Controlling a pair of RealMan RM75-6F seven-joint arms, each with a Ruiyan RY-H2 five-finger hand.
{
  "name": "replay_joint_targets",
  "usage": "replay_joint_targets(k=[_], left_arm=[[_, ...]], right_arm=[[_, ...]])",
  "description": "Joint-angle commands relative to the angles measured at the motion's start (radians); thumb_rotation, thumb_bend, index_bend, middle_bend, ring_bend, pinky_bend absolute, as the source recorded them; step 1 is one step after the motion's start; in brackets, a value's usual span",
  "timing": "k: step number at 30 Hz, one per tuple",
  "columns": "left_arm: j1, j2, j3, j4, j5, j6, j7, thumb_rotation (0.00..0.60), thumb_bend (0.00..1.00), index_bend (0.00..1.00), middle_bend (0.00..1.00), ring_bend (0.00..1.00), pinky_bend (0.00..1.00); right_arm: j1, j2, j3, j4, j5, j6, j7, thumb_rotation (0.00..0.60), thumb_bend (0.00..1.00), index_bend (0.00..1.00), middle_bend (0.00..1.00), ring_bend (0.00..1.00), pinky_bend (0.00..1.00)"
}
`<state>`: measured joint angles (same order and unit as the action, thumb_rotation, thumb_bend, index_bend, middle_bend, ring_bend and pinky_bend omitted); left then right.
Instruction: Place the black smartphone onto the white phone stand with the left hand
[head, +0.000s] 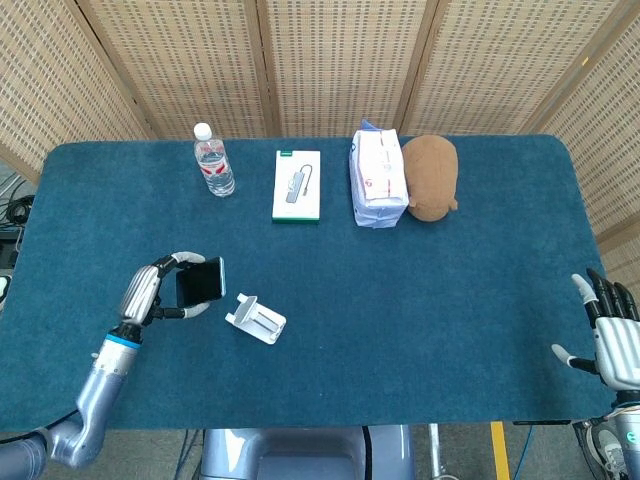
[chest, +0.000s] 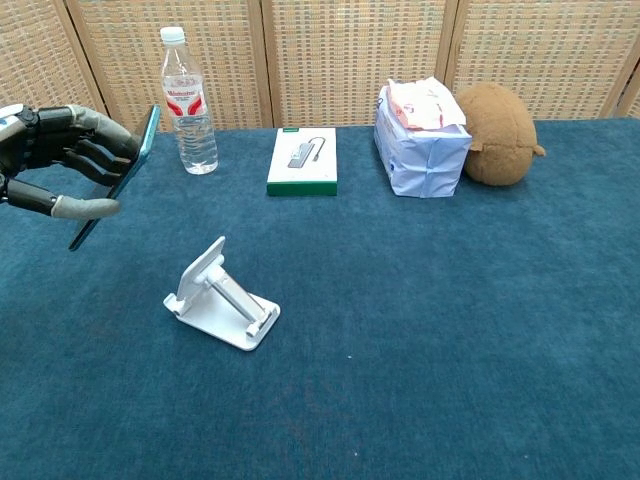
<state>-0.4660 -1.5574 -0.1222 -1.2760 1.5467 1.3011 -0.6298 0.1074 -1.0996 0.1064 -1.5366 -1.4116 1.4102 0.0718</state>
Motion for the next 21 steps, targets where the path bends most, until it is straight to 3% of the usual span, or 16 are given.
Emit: replay_joint_targets(k=[1,9,21], left_arm=[[-0.071,-0.034,0.033,0.177,0.167,0.07,-0.229,0.6,0.17,0.51,0.44,0.5,0.42],[-0.149,-0.132,0.078,0.383,0.254,0.128,-0.491,0.6,0.16,0.51,0.43,0.5,0.42],[-0.195,-0.285,0.139,0.683,0.249,0.112,-0.817,0.6,0.17,0.51,0.43,0.5,0.42]], right_arm=[[0.006,-0.009,0.008,0.004,0.024,-0.012,-0.03,0.6,0.0,0.0,0.0,0.0,0.0],[0.031,-0.036,0.03,0.008,0.095,-0.058,-0.115,0.6,0.0,0.0,0.0,0.0,0.0],[0.058,-0.066,0.05,0.037,0.182,-0.118,-0.178,0.6,0.0,0.0,0.0,0.0,0.0]])
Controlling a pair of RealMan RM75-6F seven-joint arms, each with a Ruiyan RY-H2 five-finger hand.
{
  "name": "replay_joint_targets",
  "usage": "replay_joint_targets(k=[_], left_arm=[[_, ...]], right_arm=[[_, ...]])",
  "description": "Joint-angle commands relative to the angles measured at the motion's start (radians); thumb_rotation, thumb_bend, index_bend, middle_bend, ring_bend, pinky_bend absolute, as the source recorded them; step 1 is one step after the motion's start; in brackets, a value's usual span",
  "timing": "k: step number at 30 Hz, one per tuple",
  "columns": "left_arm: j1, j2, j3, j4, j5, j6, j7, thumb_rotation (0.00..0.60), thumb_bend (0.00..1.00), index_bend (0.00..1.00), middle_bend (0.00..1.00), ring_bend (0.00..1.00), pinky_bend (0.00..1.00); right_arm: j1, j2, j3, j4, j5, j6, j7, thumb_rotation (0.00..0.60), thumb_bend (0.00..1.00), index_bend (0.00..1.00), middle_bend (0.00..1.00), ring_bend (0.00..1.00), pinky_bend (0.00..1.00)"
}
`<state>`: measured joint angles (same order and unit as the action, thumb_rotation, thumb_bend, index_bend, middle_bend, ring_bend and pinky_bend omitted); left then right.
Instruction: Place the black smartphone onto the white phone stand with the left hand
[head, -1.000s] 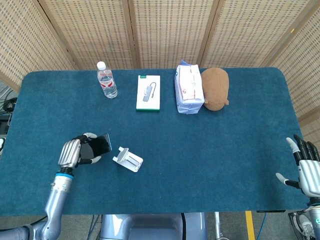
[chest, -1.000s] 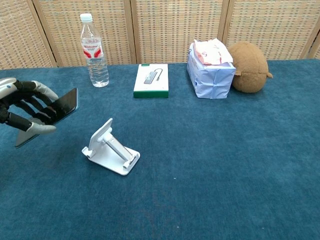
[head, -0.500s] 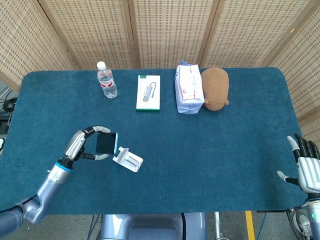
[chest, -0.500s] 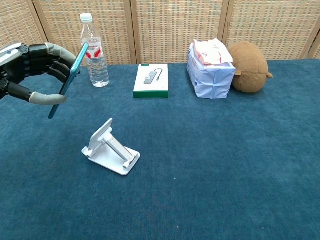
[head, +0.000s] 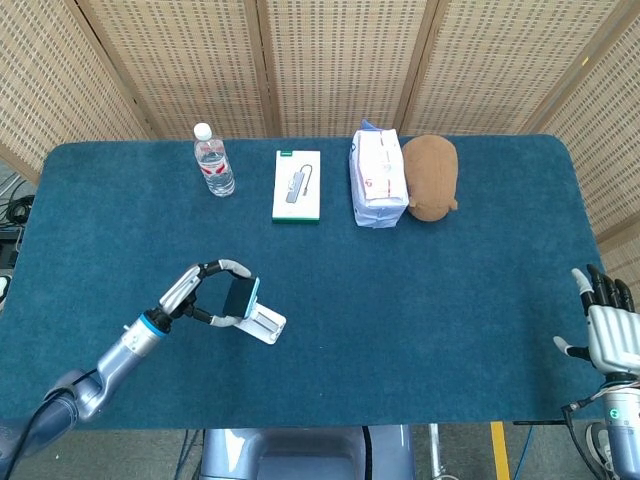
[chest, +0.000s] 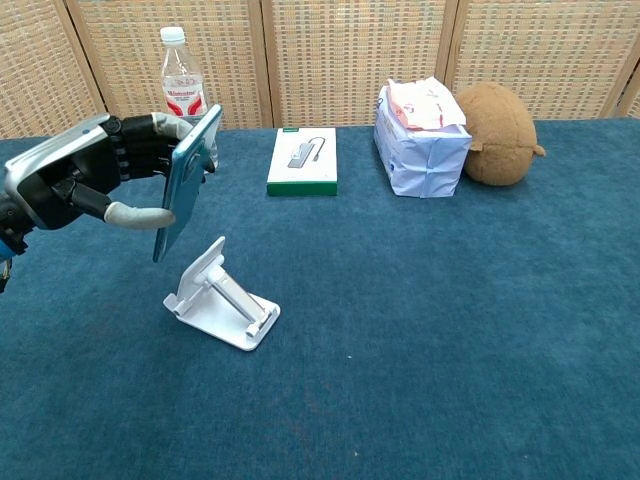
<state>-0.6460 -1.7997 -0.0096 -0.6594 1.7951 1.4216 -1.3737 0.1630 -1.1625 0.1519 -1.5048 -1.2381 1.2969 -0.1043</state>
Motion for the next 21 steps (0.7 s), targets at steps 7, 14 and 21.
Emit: replay_joint_targets(k=[7,14,21], left_arm=[[-0.009,-0.089,0.054,0.165,-0.007,-0.008,-0.149,0.6,0.17,0.51,0.43,0.5,0.42],[0.001,-0.104,0.089,0.226,-0.004,0.006,-0.213,0.6,0.17,0.51,0.43,0.5,0.42],[0.0,-0.115,0.115,0.268,-0.004,0.014,-0.243,0.6,0.17,0.51,0.44,0.5,0.42]], right_arm=[[0.005,-0.002,0.009,0.012,0.021,-0.012,0.003,0.6,0.0,0.0,0.0,0.0,0.0],[0.004,-0.002,0.009,0.014,0.02,-0.008,0.006,0.6,0.0,0.0,0.0,0.0,0.0],[0.002,-0.005,0.007,0.013,0.016,0.001,0.002,0.6,0.0,0.0,0.0,0.0,0.0]])
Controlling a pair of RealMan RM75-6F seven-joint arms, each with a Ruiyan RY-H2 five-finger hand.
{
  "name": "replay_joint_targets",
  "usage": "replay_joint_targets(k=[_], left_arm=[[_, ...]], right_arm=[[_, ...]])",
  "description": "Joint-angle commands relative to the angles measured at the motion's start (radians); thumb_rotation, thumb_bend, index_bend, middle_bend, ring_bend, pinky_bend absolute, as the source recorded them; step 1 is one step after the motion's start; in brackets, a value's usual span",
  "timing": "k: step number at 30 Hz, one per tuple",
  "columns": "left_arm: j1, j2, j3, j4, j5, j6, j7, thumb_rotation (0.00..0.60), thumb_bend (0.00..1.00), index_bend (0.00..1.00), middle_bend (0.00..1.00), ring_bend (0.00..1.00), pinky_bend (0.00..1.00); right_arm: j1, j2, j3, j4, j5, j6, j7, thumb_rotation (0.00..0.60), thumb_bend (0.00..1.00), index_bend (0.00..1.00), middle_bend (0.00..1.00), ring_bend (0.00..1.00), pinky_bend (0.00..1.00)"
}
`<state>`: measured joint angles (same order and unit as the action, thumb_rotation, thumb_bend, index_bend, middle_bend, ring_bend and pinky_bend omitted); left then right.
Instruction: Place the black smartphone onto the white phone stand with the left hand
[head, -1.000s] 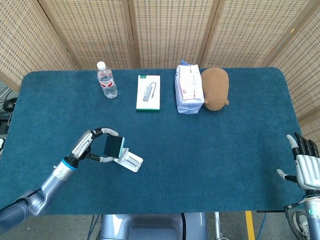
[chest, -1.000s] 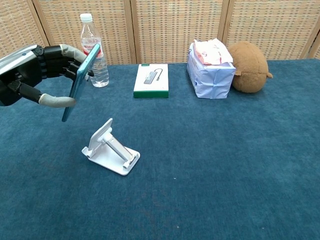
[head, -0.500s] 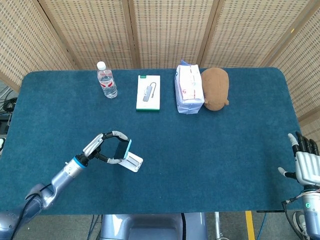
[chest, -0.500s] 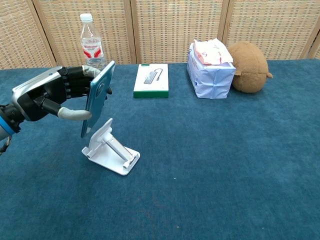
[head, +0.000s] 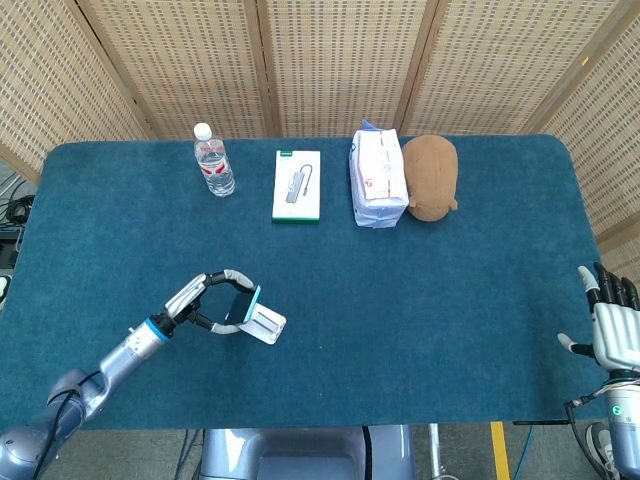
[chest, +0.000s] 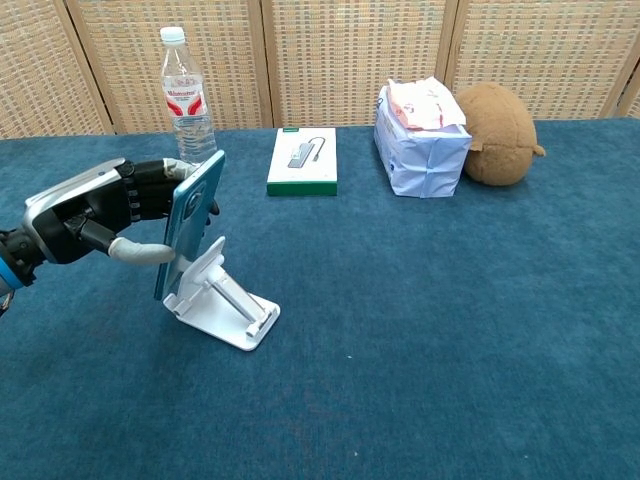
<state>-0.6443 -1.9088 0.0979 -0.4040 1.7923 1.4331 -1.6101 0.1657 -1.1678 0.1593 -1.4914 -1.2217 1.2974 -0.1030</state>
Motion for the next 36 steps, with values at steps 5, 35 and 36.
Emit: replay_joint_targets(k=[5,35,36], left_arm=[[-0.002,-0.014,0.019,0.035,-0.007,0.003,-0.012,0.6,0.18,0.51,0.44,0.5,0.42],[-0.023,-0.113,0.036,0.196,-0.045,-0.021,-0.103,0.6,0.1,0.51,0.44,0.5,0.42],[-0.023,-0.115,0.04,0.199,-0.044,-0.025,-0.104,0.6,0.1,0.51,0.43,0.5,0.42]], right_arm=[[0.0,0.0,-0.001,0.0,0.0,0.0,0.0,0.6,0.0,0.0,0.0,0.0,0.0],[0.012,-0.013,0.014,0.039,0.061,-0.039,-0.005,0.6,0.0,0.0,0.0,0.0,0.0],[0.011,-0.013,0.014,0.04,0.062,-0.04,-0.003,0.6,0.0,0.0,0.0,0.0,0.0]])
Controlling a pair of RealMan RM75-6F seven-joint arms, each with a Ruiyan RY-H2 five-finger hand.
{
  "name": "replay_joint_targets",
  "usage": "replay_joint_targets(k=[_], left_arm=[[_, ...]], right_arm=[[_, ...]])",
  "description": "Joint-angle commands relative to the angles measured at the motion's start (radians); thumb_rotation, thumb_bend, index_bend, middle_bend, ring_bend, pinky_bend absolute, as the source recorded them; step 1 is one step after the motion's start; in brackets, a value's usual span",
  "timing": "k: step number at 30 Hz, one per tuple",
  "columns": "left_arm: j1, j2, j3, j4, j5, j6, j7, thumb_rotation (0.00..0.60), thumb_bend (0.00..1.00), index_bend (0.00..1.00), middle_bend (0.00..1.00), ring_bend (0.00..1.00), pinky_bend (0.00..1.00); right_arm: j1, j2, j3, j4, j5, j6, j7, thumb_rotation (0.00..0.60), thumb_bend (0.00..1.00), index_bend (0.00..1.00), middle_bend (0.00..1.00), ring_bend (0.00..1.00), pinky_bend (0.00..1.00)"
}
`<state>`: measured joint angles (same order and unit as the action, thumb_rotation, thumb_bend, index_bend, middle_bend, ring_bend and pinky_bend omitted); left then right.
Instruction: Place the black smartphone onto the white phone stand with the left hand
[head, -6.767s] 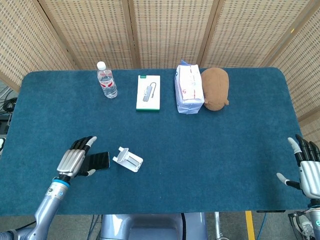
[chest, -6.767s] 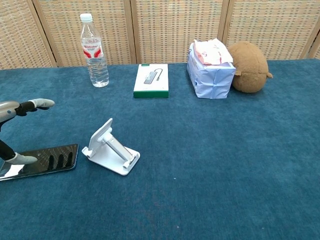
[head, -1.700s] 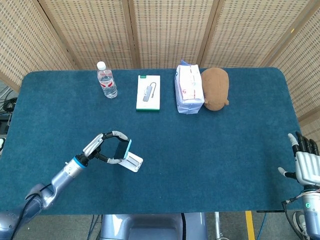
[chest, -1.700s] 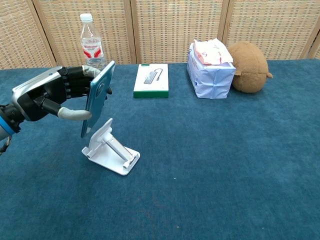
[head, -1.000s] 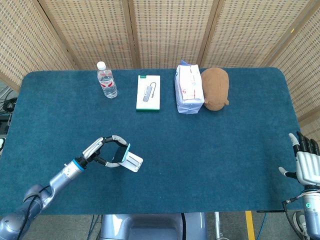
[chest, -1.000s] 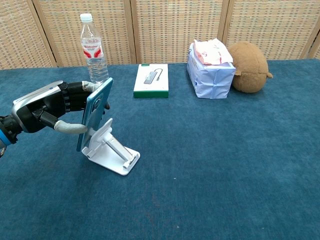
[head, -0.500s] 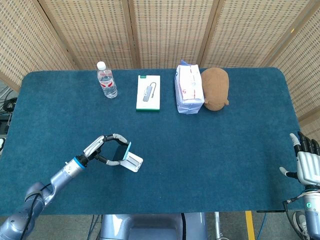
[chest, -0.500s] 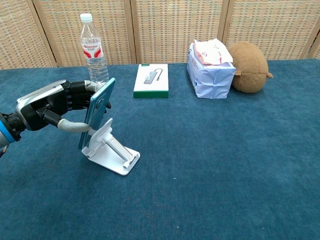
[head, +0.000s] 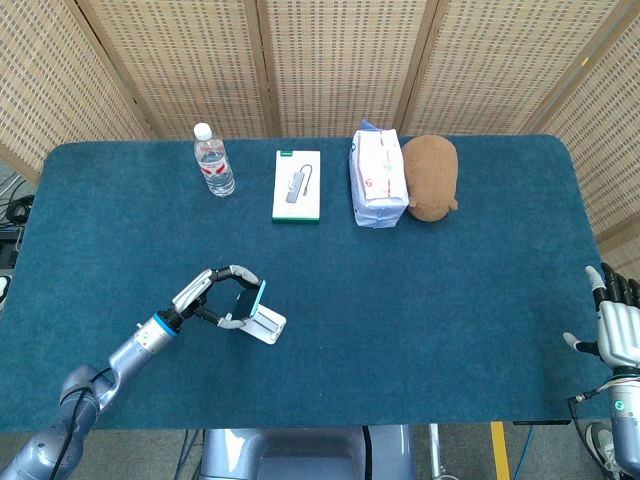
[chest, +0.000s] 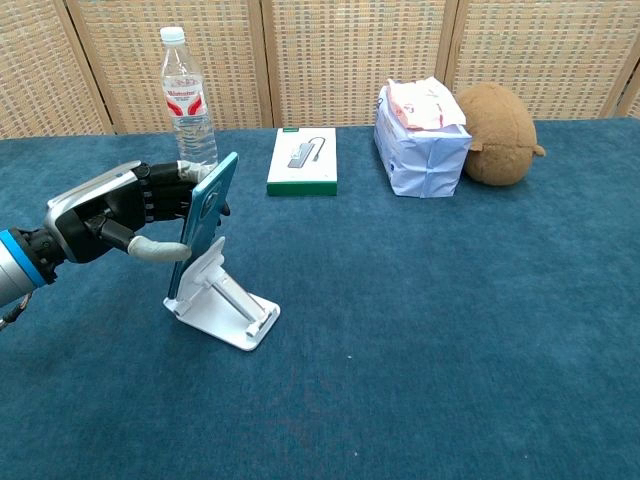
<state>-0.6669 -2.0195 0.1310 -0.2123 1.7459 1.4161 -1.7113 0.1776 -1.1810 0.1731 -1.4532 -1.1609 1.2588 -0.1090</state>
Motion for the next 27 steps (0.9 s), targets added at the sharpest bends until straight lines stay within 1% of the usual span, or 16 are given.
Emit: replay_joint_targets(k=[1,14,18,22,24,25,27], left_arm=[[-0.002,-0.007,0.009,0.01,0.003,-0.013,-0.004,0.6,0.1,0.51,0.43,0.5,0.42],[0.007,-0.026,0.017,0.031,-0.01,-0.032,-0.007,0.6,0.1,0.51,0.43,0.5,0.42],[0.009,-0.03,0.021,0.036,-0.011,-0.035,0.007,0.6,0.1,0.49,0.39,0.49,0.42],[0.022,-0.034,0.019,0.04,-0.017,-0.025,0.022,0.6,0.09,0.38,0.3,0.42,0.42],[0.029,-0.036,0.022,0.046,-0.017,-0.023,0.035,0.6,0.09,0.27,0.24,0.38,0.42],[0.031,-0.038,0.024,0.047,-0.016,-0.024,0.04,0.6,0.08,0.2,0.2,0.34,0.42],[0.031,-0.04,0.024,0.049,-0.017,-0.023,0.048,0.6,0.07,0.1,0.12,0.28,0.42]], right_arm=[[-0.001,0.001,0.0,0.002,0.001,-0.001,0.006,0.6,0.0,0.0,0.0,0.0,0.0],[-0.006,0.008,0.0,0.008,-0.001,-0.005,0.034,0.6,0.0,0.0,0.0,0.0,0.0],[-0.007,0.009,0.001,0.009,-0.002,-0.003,0.038,0.6,0.0,0.0,0.0,0.0,0.0],[-0.008,0.011,0.001,0.008,-0.004,-0.001,0.041,0.6,0.0,0.0,0.0,0.0,0.0],[-0.009,0.012,0.0,0.007,-0.006,0.0,0.043,0.6,0.0,0.0,0.0,0.0,0.0],[-0.009,0.012,0.0,0.006,-0.007,0.0,0.045,0.6,0.0,0.0,0.0,0.0,0.0],[-0.009,0.012,-0.001,0.006,-0.008,0.0,0.045,0.6,0.0,0.0,0.0,0.0,0.0]])
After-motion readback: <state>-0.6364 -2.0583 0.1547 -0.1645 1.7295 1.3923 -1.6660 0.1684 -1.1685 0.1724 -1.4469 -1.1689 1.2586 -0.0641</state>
